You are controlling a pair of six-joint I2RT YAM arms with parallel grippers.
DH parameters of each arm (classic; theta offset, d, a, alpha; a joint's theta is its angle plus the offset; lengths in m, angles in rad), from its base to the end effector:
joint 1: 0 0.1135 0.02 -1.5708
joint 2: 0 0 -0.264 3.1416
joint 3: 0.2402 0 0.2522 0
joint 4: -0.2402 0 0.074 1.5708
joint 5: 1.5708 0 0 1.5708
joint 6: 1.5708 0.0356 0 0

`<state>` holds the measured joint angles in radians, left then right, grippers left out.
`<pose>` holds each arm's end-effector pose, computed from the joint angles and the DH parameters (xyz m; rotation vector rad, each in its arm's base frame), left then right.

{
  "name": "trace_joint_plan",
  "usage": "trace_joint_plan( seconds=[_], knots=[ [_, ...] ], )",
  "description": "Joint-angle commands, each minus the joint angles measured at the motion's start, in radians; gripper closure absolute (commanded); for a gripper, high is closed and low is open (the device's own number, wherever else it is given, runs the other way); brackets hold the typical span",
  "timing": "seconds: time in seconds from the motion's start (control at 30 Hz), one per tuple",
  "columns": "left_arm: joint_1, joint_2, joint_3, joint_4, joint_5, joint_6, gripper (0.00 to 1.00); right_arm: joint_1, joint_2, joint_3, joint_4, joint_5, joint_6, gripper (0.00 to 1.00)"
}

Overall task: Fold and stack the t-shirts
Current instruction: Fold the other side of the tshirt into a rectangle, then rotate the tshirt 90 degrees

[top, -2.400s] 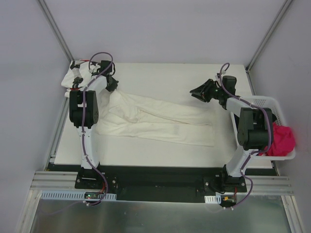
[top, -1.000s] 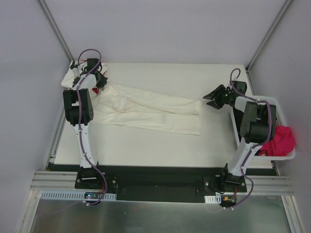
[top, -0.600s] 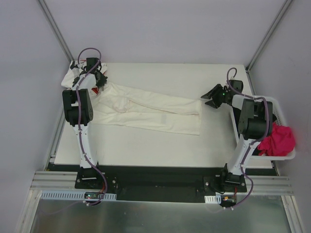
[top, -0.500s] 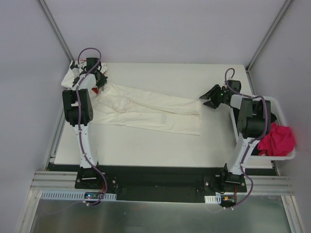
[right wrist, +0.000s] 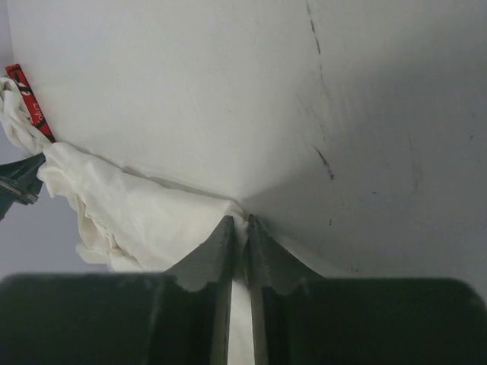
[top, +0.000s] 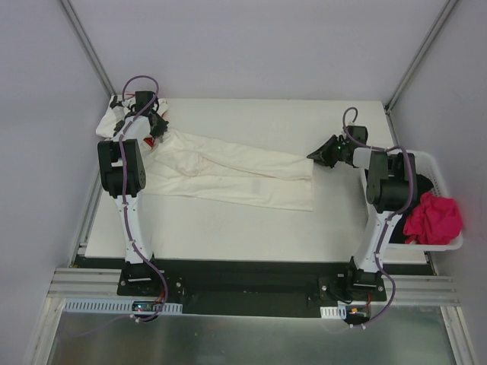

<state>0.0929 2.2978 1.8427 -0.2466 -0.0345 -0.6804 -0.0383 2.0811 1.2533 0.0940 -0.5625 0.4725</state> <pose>0.5232 0.0500 0.1862 -0.8791 2.1107 -0.2695 0.4366 0.0023 0.1343 0.2951 2.2997 0.8691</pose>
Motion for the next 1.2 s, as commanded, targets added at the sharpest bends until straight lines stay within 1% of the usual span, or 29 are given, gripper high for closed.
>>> trace_joint_plan(
  seconds=[0.0, 0.23, 0.37, 0.53, 0.63, 0.77, 0.8, 0.83, 0.87, 0.93, 0.97, 1.03, 1.07, 1.1, 1.17],
  knots=[
    [0.004, -0.070, -0.010, 0.006, -0.013, 0.024, 1.00, 0.008, 0.014, 0.024, 0.021, 0.003, 0.006, 0.98],
    [0.002, -0.086, -0.025, 0.006, -0.021, 0.028, 1.00, -0.024, 0.034, 0.064, 0.019, 0.012, 0.012, 0.99],
    [0.005, -0.095, -0.033, 0.006, -0.031, 0.038, 1.00, -0.052, 0.063, 0.142, -0.016, 0.010, -0.003, 0.99],
    [0.004, -0.113, -0.046, 0.006, -0.042, 0.051, 1.00, -0.116, 0.102, 0.300, -0.118, 0.030, -0.035, 0.99],
    [0.004, -0.127, -0.057, 0.007, -0.051, 0.058, 1.00, -0.150, 0.102, 0.325, -0.128, 0.036, -0.035, 0.99],
    [0.004, -0.144, -0.069, 0.006, -0.054, 0.068, 1.00, -0.170, 0.091, 0.311, -0.129, 0.044, -0.046, 0.99],
    [0.004, -0.155, -0.072, 0.006, -0.056, 0.071, 1.00, -0.173, 0.088, 0.307, -0.131, 0.046, -0.049, 0.98],
    [0.002, -0.162, -0.074, 0.006, -0.054, 0.073, 1.00, -0.175, 0.086, 0.302, -0.135, 0.049, -0.058, 0.94],
    [0.004, -0.169, -0.082, 0.006, -0.054, 0.076, 1.00, -0.176, 0.085, 0.301, -0.135, 0.052, -0.060, 0.86],
    [0.004, -0.192, -0.086, 0.007, -0.053, 0.082, 1.00, -0.183, 0.083, 0.302, -0.143, 0.055, -0.060, 0.80],
    [0.004, -0.196, -0.083, 0.010, -0.050, 0.090, 1.00, -0.186, 0.082, 0.299, -0.143, 0.053, -0.061, 0.78],
    [0.002, -0.196, -0.074, 0.012, -0.042, 0.117, 1.00, -0.189, 0.073, 0.298, -0.142, 0.052, -0.063, 0.77],
    [0.002, -0.195, -0.066, 0.010, -0.035, 0.119, 0.98, -0.190, 0.065, 0.291, -0.140, 0.052, -0.061, 0.76],
    [0.005, -0.190, -0.065, 0.010, -0.015, 0.125, 0.82, -0.190, 0.059, 0.288, -0.140, 0.053, -0.063, 0.75],
    [0.004, -0.187, -0.066, 0.012, 0.010, 0.127, 0.66, -0.193, 0.037, 0.279, -0.134, 0.053, -0.061, 0.75]
  ],
)
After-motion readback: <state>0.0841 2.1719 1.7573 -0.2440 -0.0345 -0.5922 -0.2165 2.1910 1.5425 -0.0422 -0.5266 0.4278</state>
